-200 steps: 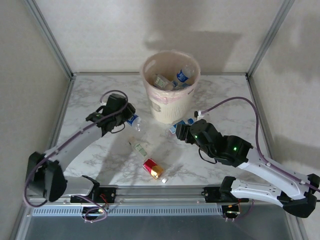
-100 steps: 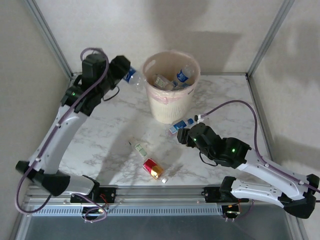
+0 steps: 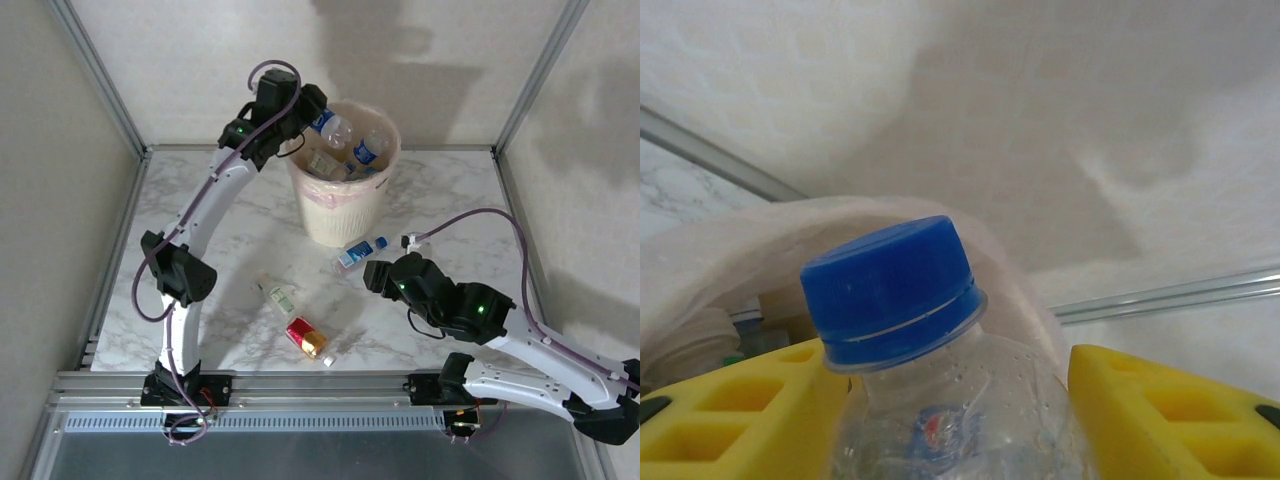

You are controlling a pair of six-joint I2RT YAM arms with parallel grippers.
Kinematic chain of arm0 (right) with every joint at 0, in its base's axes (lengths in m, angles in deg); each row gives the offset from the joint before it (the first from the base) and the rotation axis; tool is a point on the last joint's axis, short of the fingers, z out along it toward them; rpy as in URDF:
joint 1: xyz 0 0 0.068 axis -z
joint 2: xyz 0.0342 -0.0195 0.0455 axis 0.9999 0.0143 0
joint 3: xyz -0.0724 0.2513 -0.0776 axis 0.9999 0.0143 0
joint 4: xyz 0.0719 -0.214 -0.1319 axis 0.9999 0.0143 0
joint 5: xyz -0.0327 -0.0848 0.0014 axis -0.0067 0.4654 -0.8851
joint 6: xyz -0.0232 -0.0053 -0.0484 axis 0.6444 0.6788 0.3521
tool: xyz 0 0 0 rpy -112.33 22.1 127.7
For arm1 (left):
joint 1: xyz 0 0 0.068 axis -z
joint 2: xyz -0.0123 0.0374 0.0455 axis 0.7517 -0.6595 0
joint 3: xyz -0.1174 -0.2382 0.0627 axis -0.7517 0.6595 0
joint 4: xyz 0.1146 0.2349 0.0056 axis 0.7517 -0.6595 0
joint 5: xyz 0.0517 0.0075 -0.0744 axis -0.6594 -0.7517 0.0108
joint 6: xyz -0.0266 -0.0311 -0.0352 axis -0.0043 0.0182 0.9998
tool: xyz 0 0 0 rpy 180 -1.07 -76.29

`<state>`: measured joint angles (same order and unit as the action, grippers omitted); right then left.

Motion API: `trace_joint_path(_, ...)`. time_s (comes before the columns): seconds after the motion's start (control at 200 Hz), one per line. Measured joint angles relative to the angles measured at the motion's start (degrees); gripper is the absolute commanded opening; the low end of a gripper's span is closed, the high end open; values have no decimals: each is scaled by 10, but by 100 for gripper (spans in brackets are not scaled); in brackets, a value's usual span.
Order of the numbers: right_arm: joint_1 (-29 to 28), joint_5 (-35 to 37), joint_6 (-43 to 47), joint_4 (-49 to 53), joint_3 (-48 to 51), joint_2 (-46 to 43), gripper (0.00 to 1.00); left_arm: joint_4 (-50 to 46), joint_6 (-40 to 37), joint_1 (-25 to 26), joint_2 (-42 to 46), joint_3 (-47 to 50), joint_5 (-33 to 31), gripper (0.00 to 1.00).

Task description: Put the plastic bottles in the bin

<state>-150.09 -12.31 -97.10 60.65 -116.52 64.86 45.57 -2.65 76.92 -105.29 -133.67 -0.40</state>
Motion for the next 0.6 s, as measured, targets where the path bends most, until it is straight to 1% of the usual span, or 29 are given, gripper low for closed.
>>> trace_joint_path(0.07,0,0,-3,0,0,0,70,-4,-1,4,-4,-3,0,60)
trace_joint_path(0.155,0,0,-5,0,0,0,70,-1,-1,7,-7,-10,0,77)
trace_joint_path(0.255,0,0,-6,1,0,0,70,10,-10,10,-9,-16,-1,86)
trace_joint_path(0.32,0,0,-6,1,0,0,71,16,-17,12,-9,-16,-1,89)
trace_joint_path(0.436,0,0,-7,1,0,0,72,26,-29,17,-9,-16,-5,89)
trace_joint_path(0.601,0,0,-7,6,0,2,74,28,-47,21,-7,-16,-24,86)
